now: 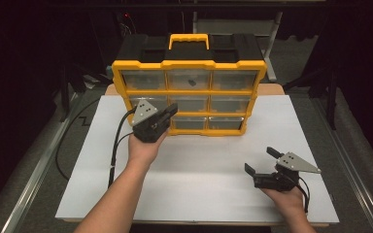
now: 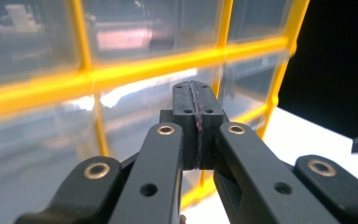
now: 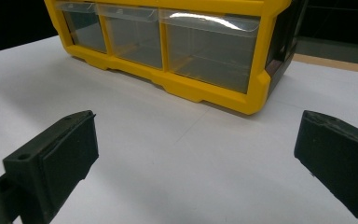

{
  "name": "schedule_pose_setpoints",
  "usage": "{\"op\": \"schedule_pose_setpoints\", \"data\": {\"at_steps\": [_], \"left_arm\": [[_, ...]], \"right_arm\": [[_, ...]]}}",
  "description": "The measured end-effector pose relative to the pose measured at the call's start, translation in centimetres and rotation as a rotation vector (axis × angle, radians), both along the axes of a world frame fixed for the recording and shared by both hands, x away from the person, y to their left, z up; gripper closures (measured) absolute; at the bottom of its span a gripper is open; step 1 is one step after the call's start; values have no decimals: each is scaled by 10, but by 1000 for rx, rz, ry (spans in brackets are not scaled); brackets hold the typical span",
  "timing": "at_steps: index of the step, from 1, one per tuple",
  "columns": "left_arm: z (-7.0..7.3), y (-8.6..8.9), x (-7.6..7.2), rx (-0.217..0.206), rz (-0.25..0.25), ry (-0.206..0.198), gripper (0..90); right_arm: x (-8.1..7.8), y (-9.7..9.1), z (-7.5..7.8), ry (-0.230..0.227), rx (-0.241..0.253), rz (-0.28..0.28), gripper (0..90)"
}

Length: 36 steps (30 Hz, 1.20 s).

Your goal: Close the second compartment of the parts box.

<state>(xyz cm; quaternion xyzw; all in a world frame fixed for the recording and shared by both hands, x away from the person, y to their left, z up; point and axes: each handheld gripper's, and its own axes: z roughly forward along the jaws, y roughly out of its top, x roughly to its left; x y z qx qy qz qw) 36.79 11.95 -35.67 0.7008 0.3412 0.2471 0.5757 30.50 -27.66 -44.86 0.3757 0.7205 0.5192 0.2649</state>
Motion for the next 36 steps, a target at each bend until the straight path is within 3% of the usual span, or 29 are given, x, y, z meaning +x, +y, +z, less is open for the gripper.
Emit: {"op": "schedule_pose_setpoints", "data": {"at_steps": [3, 8, 16, 19, 20, 24, 27, 33, 36], "left_arm": [[-18, 10, -4, 24, 9, 18, 900], [-44, 29, -16, 30, 17, 44, 900], [-79, 66, -47, 36, 38, 91, 900], [-92, 79, -61, 57, 52, 92, 900], [-95, 84, -65, 47, 57, 99, 900], [-102, 105, -80, 77, 92, 90, 900], [-108, 120, -87, 17, 122, 93, 900], [-110, 133, -86, 9, 165, 101, 888], [-111, 131, -85, 16, 162, 91, 800]], "right_arm": [[0, 1, 0, 2, -3, 2, 2], [0, 1, 0, 3, -4, 1, 2], [-1, 1, 0, 3, -4, 0, 2], [-1, 2, 0, 1, -8, 1, 2], [-1, 2, 0, -1, -7, 0, 2], [-1, 3, -1, 7, -9, 5, 2], [-2, 5, -2, 7, -8, 2, 2], [-2, 7, -2, 12, -21, 7, 2], [-3, 7, -2, 10, -11, 4, 2]]}}
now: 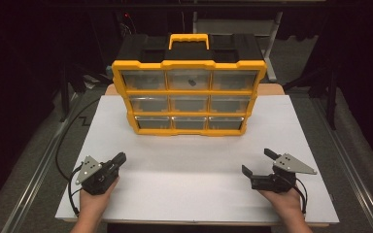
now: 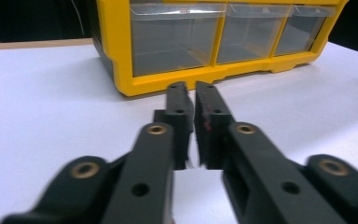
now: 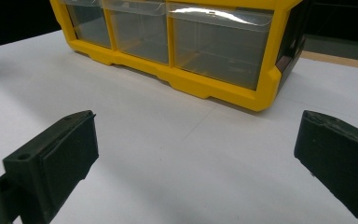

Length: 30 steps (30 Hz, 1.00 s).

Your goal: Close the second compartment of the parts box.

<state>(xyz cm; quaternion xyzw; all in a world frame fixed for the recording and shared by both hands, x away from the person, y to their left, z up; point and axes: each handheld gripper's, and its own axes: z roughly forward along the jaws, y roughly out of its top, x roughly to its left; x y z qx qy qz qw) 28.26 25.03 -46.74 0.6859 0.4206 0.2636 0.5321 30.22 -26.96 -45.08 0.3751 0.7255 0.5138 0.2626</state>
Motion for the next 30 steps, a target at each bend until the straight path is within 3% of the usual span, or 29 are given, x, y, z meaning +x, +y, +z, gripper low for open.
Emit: {"op": "schedule_pose_setpoints", "data": {"at_steps": [6, 9, 17, 21, 26, 30], "left_arm": [[0, -4, 1, 6, -29, 3, 494], [-1, -5, 2, 2, -23, 6, 280], [5, 0, 4, 9, -3, 22, 16], [5, 2, 5, -5, 2, 12, 2], [-1, 7, 10, -5, 16, 54, 2], [1, 7, 9, -6, 19, 46, 2]], "right_arm": [[-1, -1, 0, -4, -2, 2, 2], [-1, -1, 1, -7, -2, 0, 2], [-3, -3, 1, -11, -2, -5, 2], [-3, -4, 2, -13, -1, -6, 2], [-4, -5, 2, -10, 4, -11, 2], [-3, -5, 2, -16, 3, -9, 2]]}}
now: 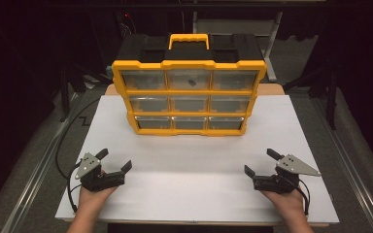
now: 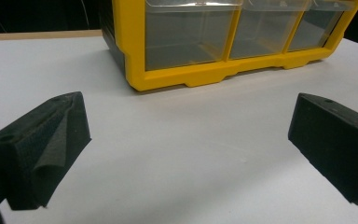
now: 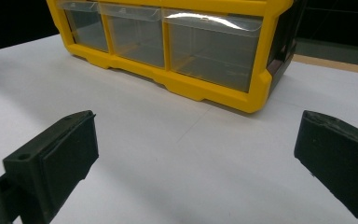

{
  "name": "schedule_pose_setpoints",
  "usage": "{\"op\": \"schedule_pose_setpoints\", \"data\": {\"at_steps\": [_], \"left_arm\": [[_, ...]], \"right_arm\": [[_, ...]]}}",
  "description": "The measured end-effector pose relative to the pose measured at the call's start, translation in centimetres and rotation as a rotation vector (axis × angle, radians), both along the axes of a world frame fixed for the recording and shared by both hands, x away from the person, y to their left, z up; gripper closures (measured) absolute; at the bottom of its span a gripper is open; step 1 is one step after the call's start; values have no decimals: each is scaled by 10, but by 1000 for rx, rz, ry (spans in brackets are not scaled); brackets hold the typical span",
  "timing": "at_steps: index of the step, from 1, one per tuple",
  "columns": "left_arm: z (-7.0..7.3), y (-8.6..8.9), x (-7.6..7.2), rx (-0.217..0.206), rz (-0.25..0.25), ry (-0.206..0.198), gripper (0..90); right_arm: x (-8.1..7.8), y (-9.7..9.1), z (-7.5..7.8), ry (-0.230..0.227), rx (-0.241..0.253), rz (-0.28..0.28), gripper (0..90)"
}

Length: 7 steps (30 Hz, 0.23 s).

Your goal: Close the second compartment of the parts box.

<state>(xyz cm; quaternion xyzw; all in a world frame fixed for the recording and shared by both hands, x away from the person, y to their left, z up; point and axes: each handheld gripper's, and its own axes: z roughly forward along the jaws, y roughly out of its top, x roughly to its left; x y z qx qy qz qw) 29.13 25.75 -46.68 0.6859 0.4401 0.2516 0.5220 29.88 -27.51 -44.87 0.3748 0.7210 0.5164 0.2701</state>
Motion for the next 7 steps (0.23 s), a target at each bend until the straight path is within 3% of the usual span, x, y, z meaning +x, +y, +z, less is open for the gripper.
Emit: {"op": "schedule_pose_setpoints", "data": {"at_steps": [7], "left_arm": [[0, 0, -1, -1, 5, -5, 2]], "right_arm": [[-2, 0, 1, 1, -2, -5, 2]]}}
